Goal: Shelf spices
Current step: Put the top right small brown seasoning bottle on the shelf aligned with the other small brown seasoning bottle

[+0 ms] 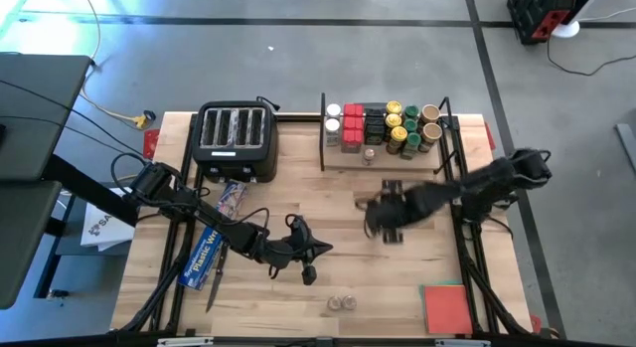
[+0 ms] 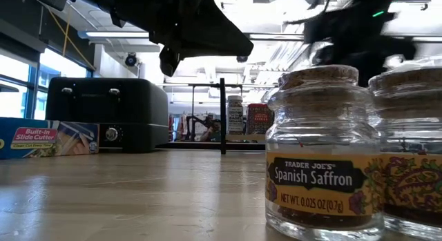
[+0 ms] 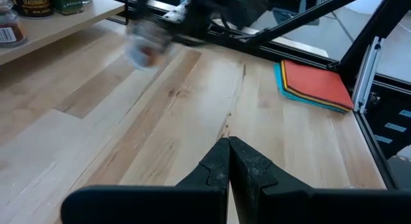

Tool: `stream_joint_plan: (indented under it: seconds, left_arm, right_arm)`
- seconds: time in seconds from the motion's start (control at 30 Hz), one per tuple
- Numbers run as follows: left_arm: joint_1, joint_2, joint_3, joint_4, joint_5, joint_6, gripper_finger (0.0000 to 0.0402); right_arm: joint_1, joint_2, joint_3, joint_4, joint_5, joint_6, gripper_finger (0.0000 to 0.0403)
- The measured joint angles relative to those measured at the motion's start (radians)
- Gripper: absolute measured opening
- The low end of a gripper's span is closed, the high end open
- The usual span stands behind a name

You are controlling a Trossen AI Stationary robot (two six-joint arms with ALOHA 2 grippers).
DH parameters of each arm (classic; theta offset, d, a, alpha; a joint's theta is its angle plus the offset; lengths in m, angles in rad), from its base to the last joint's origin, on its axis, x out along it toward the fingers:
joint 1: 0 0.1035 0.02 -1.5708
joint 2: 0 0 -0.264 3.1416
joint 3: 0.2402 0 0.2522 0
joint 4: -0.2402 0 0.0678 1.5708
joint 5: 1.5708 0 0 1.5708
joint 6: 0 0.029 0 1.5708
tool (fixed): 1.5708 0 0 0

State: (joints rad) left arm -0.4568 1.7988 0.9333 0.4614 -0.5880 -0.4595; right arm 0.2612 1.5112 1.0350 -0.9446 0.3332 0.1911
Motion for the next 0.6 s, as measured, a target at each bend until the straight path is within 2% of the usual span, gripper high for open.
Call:
stream_joint_plan:
  seconds: [0.27, 0.43, 0.6]
  left_arm:
    - [0.000, 0.000, 0.000, 0.000, 0.000, 0.000, 0.0000]
    - [-0.001, 0.000, 0.000, 0.000, 0.000, 0.000, 0.0000]
    - [-0.001, 0.000, 0.000, 0.000, 0.000, 0.000, 0.0000]
  right_arm:
    - [-0.356, 0.000, 0.012, 0.024, 0.001, -0.238, 0.0158]
    - [-0.474, 0.000, 0.012, 0.090, -0.002, -0.319, 0.0158]
    - [-0.553, 0.000, 0.012, 0.105, -0.008, -0.328, 0.0158]
